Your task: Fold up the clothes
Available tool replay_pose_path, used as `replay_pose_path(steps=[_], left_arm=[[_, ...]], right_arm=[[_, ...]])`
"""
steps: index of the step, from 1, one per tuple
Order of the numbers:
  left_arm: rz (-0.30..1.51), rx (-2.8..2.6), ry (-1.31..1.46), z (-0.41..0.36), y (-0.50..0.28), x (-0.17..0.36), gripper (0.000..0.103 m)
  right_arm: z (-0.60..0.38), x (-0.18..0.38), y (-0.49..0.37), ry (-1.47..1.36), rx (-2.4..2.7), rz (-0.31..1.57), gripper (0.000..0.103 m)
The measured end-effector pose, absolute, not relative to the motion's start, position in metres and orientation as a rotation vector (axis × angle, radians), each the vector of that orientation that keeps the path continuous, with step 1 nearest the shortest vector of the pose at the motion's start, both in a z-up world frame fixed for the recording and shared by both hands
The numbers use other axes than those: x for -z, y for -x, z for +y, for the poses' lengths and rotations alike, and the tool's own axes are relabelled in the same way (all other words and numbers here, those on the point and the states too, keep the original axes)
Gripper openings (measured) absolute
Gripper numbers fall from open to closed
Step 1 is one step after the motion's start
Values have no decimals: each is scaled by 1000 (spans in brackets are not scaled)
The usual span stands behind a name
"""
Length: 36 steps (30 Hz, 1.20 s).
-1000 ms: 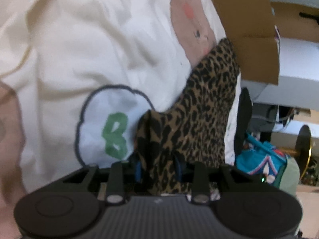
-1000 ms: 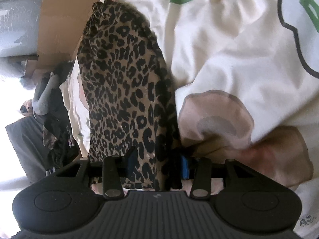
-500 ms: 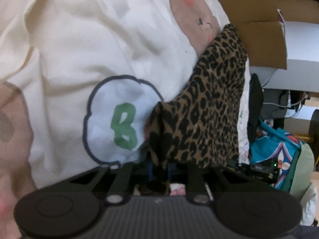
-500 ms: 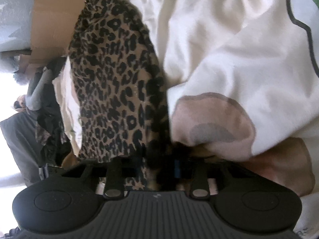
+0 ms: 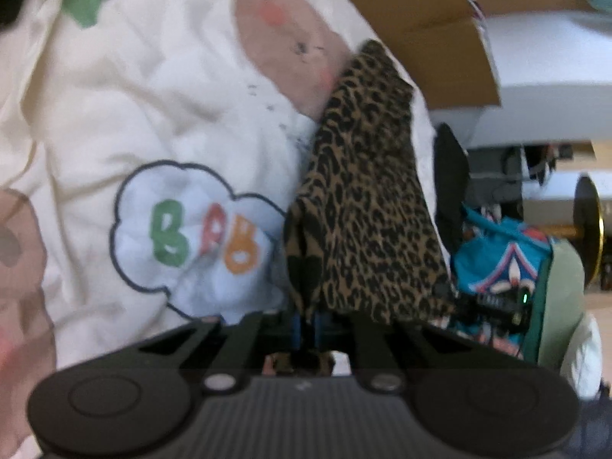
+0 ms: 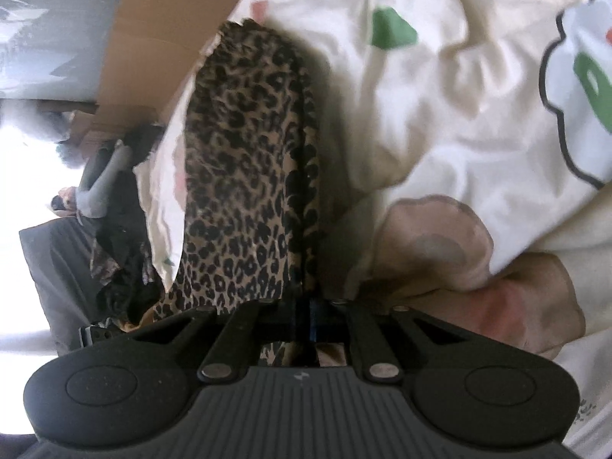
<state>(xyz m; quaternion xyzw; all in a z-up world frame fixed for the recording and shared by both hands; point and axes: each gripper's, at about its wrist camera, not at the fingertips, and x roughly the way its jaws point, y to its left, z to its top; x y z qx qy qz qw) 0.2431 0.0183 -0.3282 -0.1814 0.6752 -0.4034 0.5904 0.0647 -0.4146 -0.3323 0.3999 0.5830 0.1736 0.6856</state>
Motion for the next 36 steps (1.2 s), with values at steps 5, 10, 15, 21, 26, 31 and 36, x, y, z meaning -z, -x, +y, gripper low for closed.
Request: replay_pose_path(steps=[5, 10, 15, 21, 26, 31, 36], left_arm=[[1518, 938, 502, 25, -236, 306, 6], [1479, 958, 521, 28, -222, 284, 6], [1450, 958, 569, 38, -207, 269, 6], [1411, 969, 600, 53, -189, 249, 6], [1395, 957, 639, 66, -179, 239, 5], [1390, 940, 669, 77, -170, 234, 5], [1414, 901, 709, 84, -160, 243, 5]], right_arm=[[-427, 308, -59, -892, -394, 1255, 4], [-432, 287, -52, -855, -413, 1223, 4], [-428, 268, -50, -802, -452, 1212, 4], [-429, 246, -41, -776, -500, 1183, 4], [-427, 238, -31, -765, -552, 1182, 4], [-429, 240, -24, -794, -617, 1197, 4], [-435, 246, -18, -851, -644, 1201, 4]])
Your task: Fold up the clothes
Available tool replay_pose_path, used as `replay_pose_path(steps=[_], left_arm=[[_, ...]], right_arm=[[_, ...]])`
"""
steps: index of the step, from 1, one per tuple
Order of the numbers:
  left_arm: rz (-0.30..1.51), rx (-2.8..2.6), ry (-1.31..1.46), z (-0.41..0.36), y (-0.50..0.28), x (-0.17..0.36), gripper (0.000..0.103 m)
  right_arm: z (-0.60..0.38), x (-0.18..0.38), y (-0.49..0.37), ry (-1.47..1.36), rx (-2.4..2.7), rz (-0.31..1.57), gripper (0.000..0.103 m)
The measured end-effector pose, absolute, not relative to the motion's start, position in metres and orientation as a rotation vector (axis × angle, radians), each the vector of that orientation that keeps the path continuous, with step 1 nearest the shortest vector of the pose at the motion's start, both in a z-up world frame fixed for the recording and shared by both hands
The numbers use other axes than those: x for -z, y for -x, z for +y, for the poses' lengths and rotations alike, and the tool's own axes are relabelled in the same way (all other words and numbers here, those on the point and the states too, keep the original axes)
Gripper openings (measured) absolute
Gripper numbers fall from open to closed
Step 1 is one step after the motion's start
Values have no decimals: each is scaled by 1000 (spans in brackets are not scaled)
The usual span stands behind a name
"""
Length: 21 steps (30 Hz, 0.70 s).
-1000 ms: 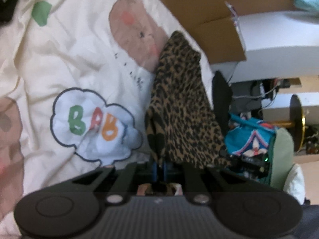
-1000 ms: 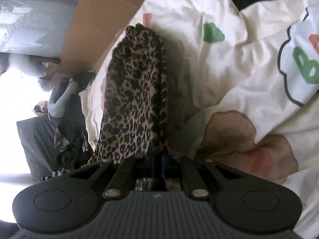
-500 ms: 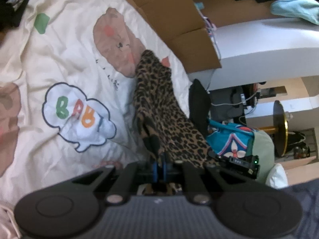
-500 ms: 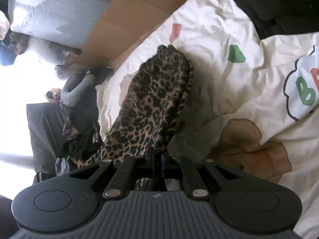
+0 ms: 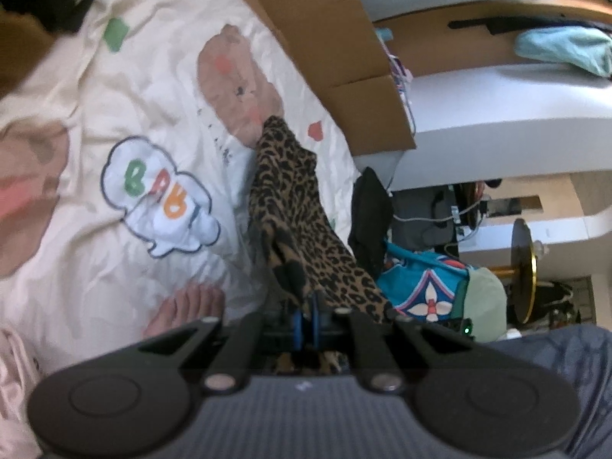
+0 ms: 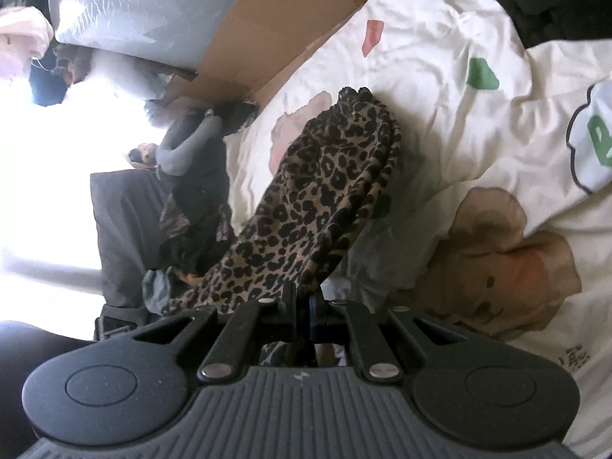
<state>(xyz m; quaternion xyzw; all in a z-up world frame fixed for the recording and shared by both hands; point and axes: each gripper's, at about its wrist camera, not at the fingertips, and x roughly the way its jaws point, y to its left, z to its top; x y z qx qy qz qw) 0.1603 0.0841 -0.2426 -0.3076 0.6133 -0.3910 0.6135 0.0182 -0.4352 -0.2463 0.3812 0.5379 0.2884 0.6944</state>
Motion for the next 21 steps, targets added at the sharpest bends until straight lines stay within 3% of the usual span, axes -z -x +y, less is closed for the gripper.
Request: replay_pose_path(steps=[12, 21], left_arm=[[1414, 862, 717, 71, -180, 265, 5], [1341, 879, 742, 60, -202, 256, 5]], right_arm=[[-441, 292, -22, -934, -523, 1218, 4], [-438, 293, -32, -934, -523, 1171, 4]])
